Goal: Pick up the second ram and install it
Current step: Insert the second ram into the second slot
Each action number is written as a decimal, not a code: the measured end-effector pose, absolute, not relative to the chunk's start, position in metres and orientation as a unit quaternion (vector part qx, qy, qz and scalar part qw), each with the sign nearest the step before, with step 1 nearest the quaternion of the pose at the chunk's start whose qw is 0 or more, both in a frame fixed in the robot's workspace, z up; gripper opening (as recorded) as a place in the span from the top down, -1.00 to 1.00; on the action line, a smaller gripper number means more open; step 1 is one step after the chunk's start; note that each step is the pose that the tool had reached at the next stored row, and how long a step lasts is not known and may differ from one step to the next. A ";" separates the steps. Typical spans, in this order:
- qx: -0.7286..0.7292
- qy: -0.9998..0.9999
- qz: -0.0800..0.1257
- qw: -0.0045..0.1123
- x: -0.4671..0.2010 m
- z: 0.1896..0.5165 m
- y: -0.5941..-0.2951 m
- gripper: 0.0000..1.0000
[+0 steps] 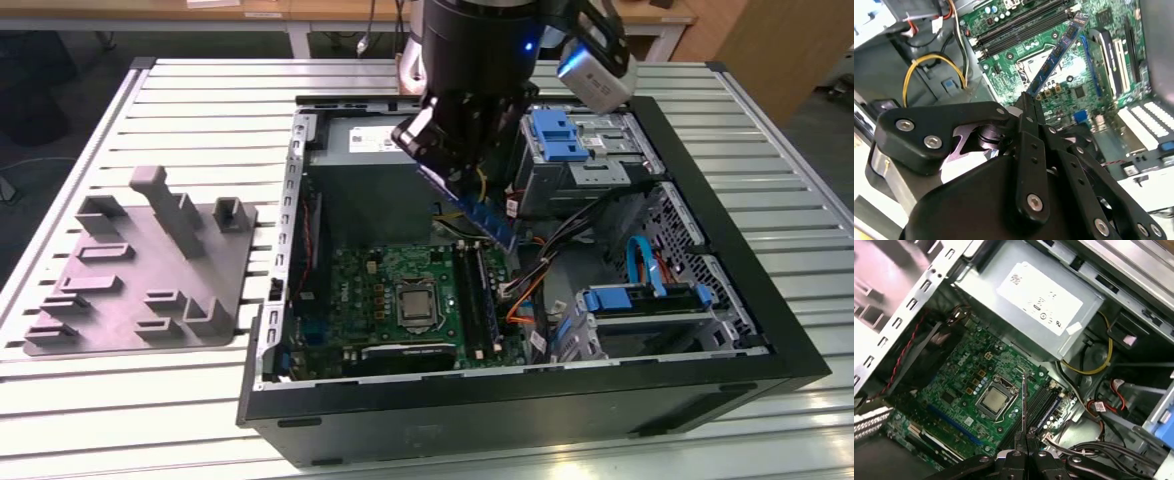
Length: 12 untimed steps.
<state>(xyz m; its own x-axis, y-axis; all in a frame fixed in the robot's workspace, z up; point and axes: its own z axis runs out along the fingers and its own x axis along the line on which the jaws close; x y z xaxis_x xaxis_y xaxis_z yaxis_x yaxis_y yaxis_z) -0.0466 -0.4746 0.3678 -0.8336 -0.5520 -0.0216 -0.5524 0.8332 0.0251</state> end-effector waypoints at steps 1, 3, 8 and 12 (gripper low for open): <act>-0.279 0.960 0.015 0.007 -0.047 0.368 -0.475 0.77; -0.262 0.965 0.015 0.007 -0.047 0.367 -0.475 0.77; -0.218 0.976 0.015 0.008 -0.047 0.366 -0.475 0.77; -0.182 0.983 0.014 0.008 -0.047 0.366 -0.475 0.77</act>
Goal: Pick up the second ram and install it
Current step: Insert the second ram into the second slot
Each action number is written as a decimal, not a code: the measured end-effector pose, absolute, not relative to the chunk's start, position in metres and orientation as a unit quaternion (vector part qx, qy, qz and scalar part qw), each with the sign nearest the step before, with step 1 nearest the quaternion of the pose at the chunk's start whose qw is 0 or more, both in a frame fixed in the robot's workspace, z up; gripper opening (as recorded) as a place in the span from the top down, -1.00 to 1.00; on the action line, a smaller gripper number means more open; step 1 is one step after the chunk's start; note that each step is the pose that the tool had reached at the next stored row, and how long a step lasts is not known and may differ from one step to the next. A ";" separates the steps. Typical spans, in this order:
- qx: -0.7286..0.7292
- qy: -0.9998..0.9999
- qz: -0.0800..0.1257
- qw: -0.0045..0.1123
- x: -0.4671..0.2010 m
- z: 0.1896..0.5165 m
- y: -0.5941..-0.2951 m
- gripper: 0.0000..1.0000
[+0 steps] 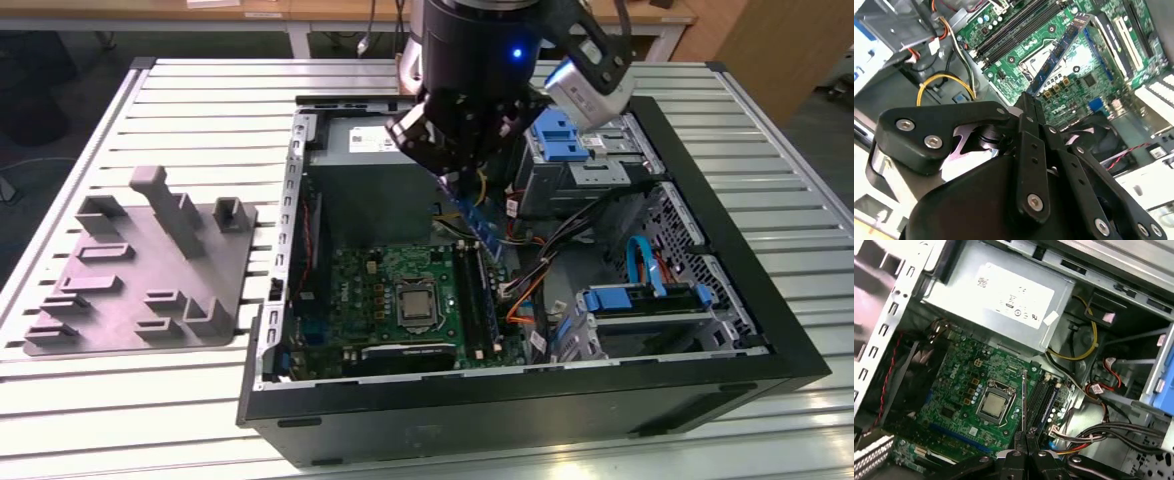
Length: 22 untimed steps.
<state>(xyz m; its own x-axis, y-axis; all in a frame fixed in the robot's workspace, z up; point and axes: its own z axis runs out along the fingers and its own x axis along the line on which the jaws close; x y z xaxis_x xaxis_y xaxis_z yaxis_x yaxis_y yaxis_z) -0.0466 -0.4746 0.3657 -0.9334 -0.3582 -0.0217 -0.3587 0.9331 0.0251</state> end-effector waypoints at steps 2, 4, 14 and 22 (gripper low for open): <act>-0.165 0.986 0.014 0.009 -0.047 0.365 -0.475 0.77; -0.146 0.989 0.014 0.009 -0.047 0.365 -0.475 0.77; -0.056 0.998 0.013 0.010 -0.047 0.362 -0.475 0.77; -0.011 1.000 0.013 0.011 -0.047 0.360 -0.475 0.77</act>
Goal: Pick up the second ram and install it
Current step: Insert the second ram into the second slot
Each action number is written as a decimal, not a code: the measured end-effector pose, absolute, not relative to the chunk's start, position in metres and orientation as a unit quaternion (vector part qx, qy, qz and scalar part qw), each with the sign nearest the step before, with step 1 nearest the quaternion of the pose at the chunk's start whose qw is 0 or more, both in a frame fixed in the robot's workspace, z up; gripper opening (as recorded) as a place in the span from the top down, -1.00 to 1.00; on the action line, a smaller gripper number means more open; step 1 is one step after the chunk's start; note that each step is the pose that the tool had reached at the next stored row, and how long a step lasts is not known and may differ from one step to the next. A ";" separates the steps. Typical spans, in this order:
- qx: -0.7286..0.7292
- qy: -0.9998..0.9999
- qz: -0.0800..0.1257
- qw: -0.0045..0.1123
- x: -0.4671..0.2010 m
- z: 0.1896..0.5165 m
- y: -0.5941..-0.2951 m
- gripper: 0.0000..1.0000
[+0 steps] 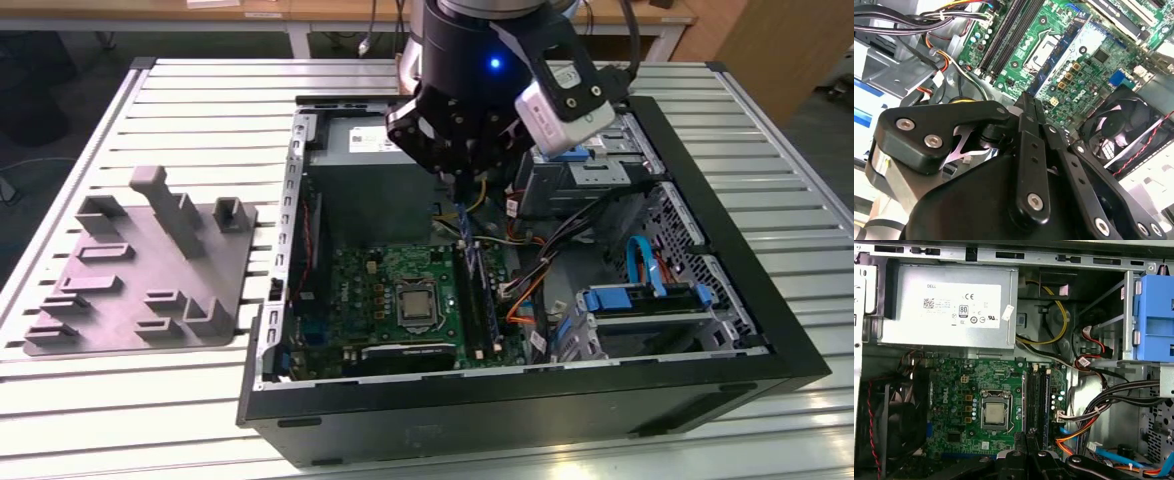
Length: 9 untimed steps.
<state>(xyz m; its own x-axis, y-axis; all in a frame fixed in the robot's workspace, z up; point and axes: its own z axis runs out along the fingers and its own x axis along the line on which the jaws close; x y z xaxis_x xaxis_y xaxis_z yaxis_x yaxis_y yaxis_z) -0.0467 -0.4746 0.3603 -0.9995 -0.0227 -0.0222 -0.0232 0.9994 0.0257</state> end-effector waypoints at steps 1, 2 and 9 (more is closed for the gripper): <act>-0.011 1.000 0.014 0.011 -0.047 0.360 -0.475 0.77; -0.011 1.000 0.016 0.012 -0.047 0.359 -0.475 0.77; -0.004 1.000 0.022 0.013 -0.048 0.351 -0.475 0.77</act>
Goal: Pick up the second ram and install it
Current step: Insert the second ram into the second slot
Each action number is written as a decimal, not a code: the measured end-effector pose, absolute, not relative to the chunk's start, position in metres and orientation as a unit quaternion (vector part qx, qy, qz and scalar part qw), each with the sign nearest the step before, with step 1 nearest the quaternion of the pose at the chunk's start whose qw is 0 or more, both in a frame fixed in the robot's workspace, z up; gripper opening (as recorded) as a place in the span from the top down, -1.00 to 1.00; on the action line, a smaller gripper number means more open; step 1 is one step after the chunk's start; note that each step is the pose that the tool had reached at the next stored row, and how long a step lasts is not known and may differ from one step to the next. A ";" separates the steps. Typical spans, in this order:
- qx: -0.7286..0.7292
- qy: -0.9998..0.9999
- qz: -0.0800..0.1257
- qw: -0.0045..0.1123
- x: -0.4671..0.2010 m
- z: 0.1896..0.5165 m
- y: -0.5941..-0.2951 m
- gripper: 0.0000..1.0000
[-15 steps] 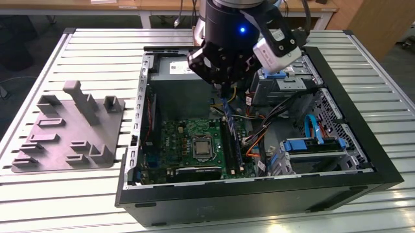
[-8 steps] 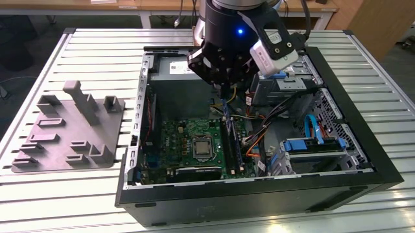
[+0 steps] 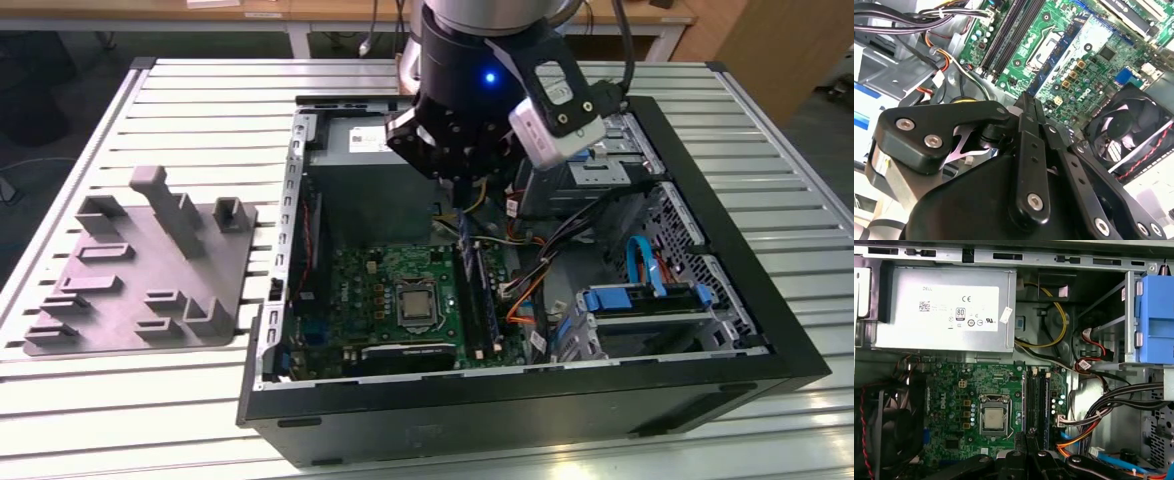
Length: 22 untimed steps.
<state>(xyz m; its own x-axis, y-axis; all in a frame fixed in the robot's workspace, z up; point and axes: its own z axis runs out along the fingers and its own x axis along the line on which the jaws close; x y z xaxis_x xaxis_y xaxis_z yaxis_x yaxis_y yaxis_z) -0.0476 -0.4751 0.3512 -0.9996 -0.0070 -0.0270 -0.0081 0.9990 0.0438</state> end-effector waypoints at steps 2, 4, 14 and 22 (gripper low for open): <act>0.000 1.000 0.022 0.014 -0.048 0.348 -0.475 0.77; 0.003 1.000 0.022 0.014 -0.048 0.345 -0.475 0.77; 0.003 1.000 0.022 0.014 -0.048 0.340 -0.475 0.77; 0.003 1.000 0.022 0.014 -0.048 0.335 -0.475 0.77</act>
<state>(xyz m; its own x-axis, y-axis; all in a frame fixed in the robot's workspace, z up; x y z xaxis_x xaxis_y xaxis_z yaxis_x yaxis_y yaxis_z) -0.0476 -0.4754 0.3350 -0.9996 0.0062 -0.0272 0.0050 0.9990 0.0442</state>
